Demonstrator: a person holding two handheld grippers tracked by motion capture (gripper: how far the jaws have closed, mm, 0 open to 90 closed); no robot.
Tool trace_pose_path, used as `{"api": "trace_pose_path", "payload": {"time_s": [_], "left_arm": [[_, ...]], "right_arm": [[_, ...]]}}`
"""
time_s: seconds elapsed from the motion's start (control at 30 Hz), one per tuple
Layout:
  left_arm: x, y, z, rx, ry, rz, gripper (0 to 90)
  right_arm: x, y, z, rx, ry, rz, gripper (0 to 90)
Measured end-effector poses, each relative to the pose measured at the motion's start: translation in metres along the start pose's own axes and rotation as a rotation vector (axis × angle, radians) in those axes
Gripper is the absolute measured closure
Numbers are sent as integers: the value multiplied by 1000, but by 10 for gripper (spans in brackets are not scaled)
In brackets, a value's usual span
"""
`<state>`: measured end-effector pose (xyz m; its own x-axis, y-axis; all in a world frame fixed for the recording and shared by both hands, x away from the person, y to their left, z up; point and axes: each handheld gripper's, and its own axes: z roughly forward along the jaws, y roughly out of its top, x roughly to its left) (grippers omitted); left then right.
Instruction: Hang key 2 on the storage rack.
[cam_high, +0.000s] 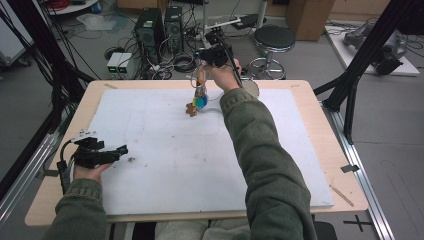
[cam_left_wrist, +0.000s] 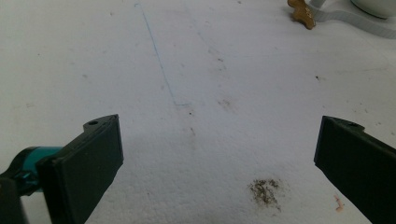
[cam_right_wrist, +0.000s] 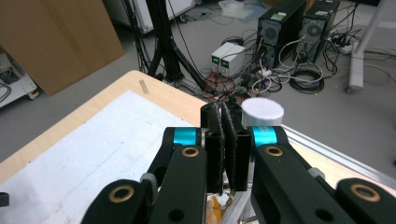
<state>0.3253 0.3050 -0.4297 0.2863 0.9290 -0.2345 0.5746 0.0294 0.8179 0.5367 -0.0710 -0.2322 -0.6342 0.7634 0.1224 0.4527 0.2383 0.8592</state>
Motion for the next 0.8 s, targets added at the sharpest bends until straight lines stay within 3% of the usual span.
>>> {"api": "trace_pose_path", "payload": {"time_s": [0.33,0.43,0.53,0.63,0.8], "left_arm": [[1,0,0,-2,1,-8,17],[1,0,0,-1,0,-9,17],[1,0,0,0,0,-8,17],[1,0,0,-3,1,-8,17],[1,0,-1,-2,3,-6,17]], "right_arm": [[3,-3,6,39,-11,-10,869],[4,-3,3,31,-5,-27,749],[11,-1,-4,14,-39,-70,627],[14,0,-11,-3,-43,-70,510],[16,-1,-21,-10,-29,-52,389]]}}
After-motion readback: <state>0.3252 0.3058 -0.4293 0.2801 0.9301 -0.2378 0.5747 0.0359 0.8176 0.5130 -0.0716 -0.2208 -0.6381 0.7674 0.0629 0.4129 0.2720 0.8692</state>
